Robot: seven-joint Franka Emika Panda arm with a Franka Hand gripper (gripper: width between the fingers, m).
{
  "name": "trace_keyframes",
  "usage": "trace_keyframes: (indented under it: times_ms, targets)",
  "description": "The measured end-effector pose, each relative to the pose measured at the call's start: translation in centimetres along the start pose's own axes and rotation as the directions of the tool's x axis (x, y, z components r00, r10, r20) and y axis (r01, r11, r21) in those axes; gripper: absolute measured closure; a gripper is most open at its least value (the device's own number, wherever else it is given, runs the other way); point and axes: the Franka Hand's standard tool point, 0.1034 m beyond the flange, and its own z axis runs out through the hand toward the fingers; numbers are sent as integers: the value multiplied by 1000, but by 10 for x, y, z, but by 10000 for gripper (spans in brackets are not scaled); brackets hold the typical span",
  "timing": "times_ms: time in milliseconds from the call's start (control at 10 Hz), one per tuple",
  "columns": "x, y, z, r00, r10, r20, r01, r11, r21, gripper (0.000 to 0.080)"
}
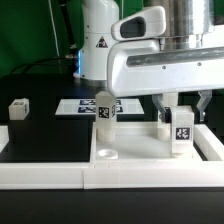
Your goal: Assemble square table
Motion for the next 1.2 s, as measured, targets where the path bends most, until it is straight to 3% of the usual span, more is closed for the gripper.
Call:
trace_keyframes:
  times_ms: [300,600,700,900,1000,1100,1200]
  targets:
    - [-8,-15,2,895,446,5,-446,894,37,505]
    - [-12,-16,2,810,586,22,-586,810,27,504]
    - [-14,-16,2,743,668,36,-669,743,25,504]
    - [-21,-28,5,522,849,78,-850,526,-28,504]
    - [-21,-32,6,375,922,93,-924,379,-38,504]
    - [-19,-35,6,203,973,106,-978,207,-32,504]
    - [-20,-35,6,187,976,110,-982,190,-16,504]
